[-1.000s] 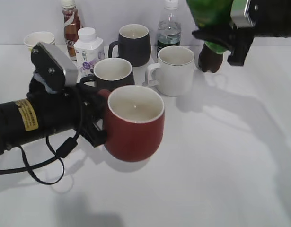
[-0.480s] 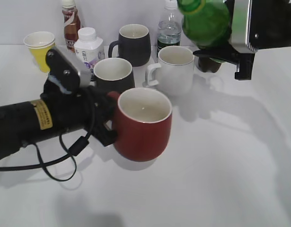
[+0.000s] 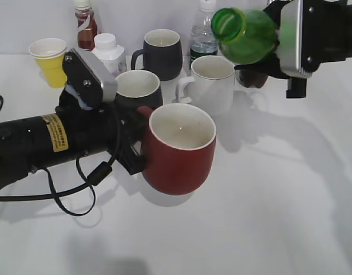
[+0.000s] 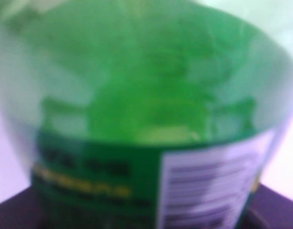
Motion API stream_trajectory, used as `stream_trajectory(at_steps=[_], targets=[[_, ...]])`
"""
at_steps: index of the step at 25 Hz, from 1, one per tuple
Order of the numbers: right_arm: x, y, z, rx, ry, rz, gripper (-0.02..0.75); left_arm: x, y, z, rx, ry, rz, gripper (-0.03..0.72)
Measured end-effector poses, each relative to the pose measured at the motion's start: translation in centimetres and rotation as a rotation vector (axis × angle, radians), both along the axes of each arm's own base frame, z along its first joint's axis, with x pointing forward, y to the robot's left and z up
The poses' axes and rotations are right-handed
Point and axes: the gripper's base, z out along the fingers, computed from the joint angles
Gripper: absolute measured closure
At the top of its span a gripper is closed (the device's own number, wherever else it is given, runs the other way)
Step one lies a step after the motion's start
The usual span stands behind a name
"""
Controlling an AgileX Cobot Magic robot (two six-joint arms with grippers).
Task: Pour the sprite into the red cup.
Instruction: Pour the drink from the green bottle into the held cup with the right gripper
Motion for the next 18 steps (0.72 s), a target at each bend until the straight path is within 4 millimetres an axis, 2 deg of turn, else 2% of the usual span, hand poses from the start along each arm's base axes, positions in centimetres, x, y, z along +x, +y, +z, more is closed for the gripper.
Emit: stream_trajectory(at_steps=[6, 18], targets=[[-0.3, 1.7, -0.1, -0.036, -0.034, 0.009, 0.308, -0.1, -0.1, 0.0, 0.011, -0.008, -0.022, 0.613], [-0.1, 1.6, -0.2, -0.068, -0.068, -0.013, 0.308, -0.3, 0.0, 0.8, -0.002, -0.033, -0.024, 0.613]])
